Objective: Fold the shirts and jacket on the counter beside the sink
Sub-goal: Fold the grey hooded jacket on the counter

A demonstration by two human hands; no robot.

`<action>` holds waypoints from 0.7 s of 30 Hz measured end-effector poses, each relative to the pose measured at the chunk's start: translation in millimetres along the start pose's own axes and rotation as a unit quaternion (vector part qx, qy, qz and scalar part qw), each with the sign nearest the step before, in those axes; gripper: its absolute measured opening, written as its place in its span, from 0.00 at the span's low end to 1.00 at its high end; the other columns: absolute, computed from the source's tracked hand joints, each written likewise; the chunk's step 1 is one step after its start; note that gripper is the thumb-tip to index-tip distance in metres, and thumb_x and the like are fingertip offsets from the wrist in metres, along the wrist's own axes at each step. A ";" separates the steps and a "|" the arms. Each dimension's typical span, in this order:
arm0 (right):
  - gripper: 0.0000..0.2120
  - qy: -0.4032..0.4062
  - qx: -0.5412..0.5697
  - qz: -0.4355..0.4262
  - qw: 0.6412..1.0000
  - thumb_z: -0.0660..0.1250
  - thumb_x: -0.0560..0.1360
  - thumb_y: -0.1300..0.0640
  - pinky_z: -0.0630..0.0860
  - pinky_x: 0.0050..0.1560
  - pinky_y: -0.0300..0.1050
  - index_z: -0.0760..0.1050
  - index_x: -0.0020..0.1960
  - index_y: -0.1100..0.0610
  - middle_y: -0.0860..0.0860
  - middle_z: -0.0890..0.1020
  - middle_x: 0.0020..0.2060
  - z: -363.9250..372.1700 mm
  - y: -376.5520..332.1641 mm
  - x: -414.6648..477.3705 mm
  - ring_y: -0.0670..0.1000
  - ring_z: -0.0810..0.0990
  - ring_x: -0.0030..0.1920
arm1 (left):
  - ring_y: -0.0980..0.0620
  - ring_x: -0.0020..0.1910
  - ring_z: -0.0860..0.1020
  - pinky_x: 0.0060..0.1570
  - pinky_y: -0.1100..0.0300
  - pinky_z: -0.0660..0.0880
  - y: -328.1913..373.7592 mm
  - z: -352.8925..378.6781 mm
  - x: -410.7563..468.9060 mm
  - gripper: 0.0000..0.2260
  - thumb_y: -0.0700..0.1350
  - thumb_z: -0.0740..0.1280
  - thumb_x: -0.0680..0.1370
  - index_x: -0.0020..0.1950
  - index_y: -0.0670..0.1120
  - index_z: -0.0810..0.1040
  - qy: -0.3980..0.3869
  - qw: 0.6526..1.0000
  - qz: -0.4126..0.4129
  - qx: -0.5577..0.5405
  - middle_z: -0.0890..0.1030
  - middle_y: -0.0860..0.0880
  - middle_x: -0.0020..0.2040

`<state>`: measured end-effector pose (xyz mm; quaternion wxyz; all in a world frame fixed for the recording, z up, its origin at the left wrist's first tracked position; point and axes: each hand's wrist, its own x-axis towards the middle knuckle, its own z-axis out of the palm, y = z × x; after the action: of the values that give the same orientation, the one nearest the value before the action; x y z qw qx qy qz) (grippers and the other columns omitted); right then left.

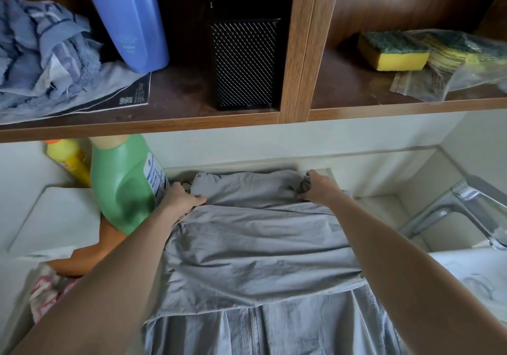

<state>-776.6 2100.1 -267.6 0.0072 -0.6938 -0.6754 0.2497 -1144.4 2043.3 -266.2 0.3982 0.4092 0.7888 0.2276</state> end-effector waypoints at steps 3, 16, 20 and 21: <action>0.12 -0.015 -0.018 -0.013 1.000 0.73 0.72 0.51 0.72 0.34 0.44 0.76 0.48 0.58 0.55 0.81 0.42 -5.0 2.1 -13.3 0.57 0.79 0.44 | 0.49 0.24 0.70 0.25 0.61 0.64 0.1 -0.8 -7.7 0.13 0.44 0.76 0.72 0.46 0.36 0.79 0.015 1.000 0.017 0.012 0.76 0.43 0.28; 0.17 0.140 0.151 -0.087 0.975 0.73 0.70 0.67 0.75 0.44 0.49 0.71 0.54 0.58 0.56 0.80 0.43 -70.8 2.7 -98.0 0.55 0.79 0.45 | 0.48 0.49 0.84 0.46 0.57 0.81 25.5 -43.7 -98.2 0.19 0.32 0.69 0.77 0.66 0.41 0.70 -0.013 0.988 0.108 -0.107 0.82 0.41 0.57; 0.21 0.155 0.276 -0.176 0.932 0.58 0.71 0.77 0.71 0.40 0.36 0.72 0.57 0.58 0.50 0.77 0.39 -87.4 -1.4 -139.1 0.43 0.76 0.39 | 0.43 0.54 0.82 0.61 0.47 0.76 29.2 -65.2 -143.5 0.12 0.37 0.73 0.70 0.51 0.48 0.80 -0.006 0.977 0.173 -0.122 0.84 0.43 0.54; 0.20 0.124 0.354 -0.179 0.909 0.55 0.73 0.78 0.71 0.39 0.33 0.72 0.56 0.59 0.49 0.76 0.38 -90.3 -0.4 -150.5 0.40 0.75 0.36 | 0.42 0.54 0.82 0.61 0.47 0.76 26.0 -66.9 -154.4 0.12 0.37 0.71 0.67 0.49 0.46 0.80 -0.006 0.974 0.178 -0.143 0.84 0.41 0.53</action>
<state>-739.2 1988.1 -137.8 0.3807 -0.5383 -0.6494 0.3789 -1133.0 1928.1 -141.4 0.4105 0.4829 0.6602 0.4030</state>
